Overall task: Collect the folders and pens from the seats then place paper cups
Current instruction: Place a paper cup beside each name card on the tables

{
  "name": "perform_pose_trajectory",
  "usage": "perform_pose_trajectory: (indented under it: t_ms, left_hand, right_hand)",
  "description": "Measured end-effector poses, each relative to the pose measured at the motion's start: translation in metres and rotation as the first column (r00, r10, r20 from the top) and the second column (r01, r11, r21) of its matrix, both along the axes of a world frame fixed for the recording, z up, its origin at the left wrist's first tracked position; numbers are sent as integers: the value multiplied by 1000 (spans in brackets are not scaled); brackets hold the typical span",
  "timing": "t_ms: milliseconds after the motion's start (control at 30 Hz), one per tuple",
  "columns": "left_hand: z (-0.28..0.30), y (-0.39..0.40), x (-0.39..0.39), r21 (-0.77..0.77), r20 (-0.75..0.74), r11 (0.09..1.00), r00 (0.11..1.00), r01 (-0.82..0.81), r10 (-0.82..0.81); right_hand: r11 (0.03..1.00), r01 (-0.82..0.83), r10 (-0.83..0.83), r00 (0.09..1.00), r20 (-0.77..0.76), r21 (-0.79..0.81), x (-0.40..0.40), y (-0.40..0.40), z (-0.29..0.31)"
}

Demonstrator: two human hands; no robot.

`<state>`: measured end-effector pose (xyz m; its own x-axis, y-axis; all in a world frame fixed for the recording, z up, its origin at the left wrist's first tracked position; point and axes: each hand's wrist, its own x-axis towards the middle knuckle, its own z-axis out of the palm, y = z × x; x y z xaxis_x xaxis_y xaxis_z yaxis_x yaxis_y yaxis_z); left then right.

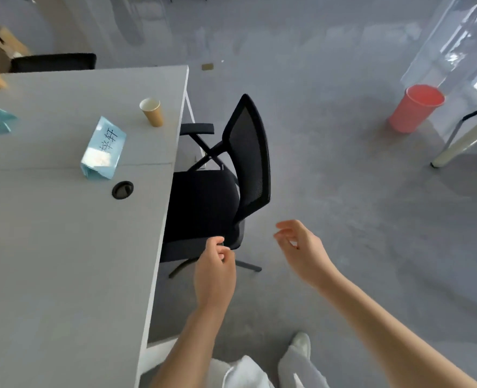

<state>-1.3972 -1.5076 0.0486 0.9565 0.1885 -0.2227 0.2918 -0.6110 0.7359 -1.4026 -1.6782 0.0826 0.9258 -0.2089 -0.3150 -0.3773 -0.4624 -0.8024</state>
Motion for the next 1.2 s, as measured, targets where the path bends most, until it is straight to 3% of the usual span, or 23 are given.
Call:
perform_pose_trajectory:
  t_ms: [300, 600, 900, 1200]
  left_hand:
    - [14, -85, 48, -12, 13, 979, 979, -202, 202]
    - [-2, -119, 156, -56, 36, 907, 907, -417, 419]
    - [13, -140, 281, -23, 73, 862, 859, -507, 507]
    - [-1, -158, 361, -1, 38, 715, 715, -699, 698]
  right_hand:
    - [983, -183, 182, 980, 84, 3, 96, -90, 23]
    - [924, -382, 381, 922, 67, 4, 234, -110, 26]
    - [858, -513, 511, 858, 43, 37, 367, -111, 38]
    - [703, -707, 710, 703, -30, 73, 488, -106, 15]
